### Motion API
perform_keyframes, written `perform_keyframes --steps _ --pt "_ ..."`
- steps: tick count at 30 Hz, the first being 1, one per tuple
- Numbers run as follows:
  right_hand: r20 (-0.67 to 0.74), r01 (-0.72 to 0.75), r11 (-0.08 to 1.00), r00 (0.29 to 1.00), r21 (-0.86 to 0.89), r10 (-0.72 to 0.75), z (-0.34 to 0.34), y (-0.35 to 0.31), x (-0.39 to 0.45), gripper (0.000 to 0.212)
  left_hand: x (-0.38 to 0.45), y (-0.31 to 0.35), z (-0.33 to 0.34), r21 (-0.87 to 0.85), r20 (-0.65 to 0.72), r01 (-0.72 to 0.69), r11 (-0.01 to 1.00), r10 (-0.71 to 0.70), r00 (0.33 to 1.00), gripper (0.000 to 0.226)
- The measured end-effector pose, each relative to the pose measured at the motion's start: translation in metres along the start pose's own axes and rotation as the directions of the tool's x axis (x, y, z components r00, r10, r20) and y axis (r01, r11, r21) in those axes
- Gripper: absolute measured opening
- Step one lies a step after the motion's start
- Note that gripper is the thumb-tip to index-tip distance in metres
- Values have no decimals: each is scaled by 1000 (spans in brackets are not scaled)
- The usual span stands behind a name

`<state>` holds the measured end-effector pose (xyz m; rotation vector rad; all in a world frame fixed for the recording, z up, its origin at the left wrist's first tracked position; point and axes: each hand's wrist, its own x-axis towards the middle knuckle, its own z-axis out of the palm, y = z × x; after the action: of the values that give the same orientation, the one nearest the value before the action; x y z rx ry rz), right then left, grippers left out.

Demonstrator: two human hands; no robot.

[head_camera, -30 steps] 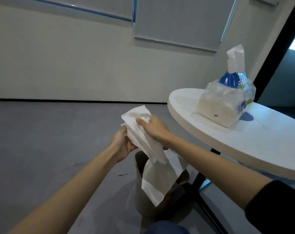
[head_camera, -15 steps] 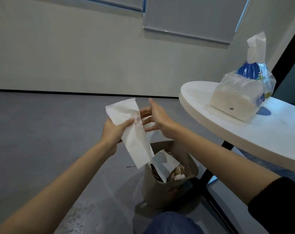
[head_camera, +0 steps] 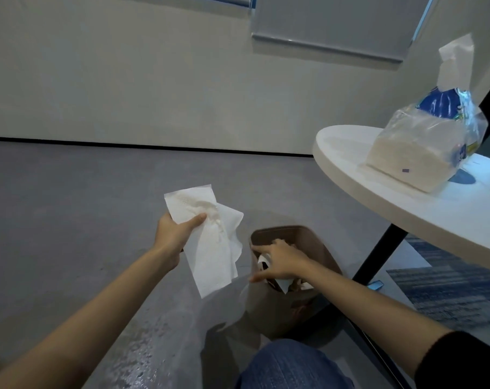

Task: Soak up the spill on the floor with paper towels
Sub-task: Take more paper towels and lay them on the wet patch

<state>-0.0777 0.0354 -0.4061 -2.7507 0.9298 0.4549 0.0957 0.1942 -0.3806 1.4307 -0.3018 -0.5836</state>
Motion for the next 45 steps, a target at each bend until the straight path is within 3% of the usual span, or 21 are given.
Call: perform_keyframes --steps 7,11,15,21,24,31,33,35,40,43,45 --pt "-269 28 976 963 217 32 -2 -4 -4 18 1 -7 -3 -16 -5 15 1000 -15 1000 36" --pt "-441 141 965 897 221 -30 -40 -13 -24 16 5 -6 -5 -28 -22 6 1000 -6 1000 35" --pt "-648 258 955 754 146 -105 -96 -25 -58 14 14 4 -12 -47 -59 -3 999 0 998 28" --pt "-886 387 922 431 14 -168 -185 -18 -131 8 23 11 -29 -53 -82 -20 998 16 997 33" --pt "-901 307 948 382 -87 -207 -222 -6 -146 12 26 13 -33 -52 -82 -16 999 12 997 34" --pt "-851 -30 923 400 -383 -340 -279 18 -132 23 25 28 -26 -78 -48 -40 996 36 998 33" --pt "-809 -123 881 470 -456 -354 -280 19 -125 29 26 31 -25 -87 -44 -45 995 41 998 36" --pt "-751 -193 846 585 -497 -307 -273 18 -118 41 26 32 -24 -89 -43 -46 995 43 998 38" --pt "-533 -214 831 839 -513 -112 -240 21 -102 44 25 33 -25 -83 -38 -48 995 45 998 40" --pt "-456 -225 836 889 -500 -33 -229 31 -98 36 25 34 -27 -84 -42 -48 995 45 998 38" --pt "-465 -241 825 885 -511 -29 -225 36 -99 44 25 34 -29 -85 -44 -54 995 50 998 36"
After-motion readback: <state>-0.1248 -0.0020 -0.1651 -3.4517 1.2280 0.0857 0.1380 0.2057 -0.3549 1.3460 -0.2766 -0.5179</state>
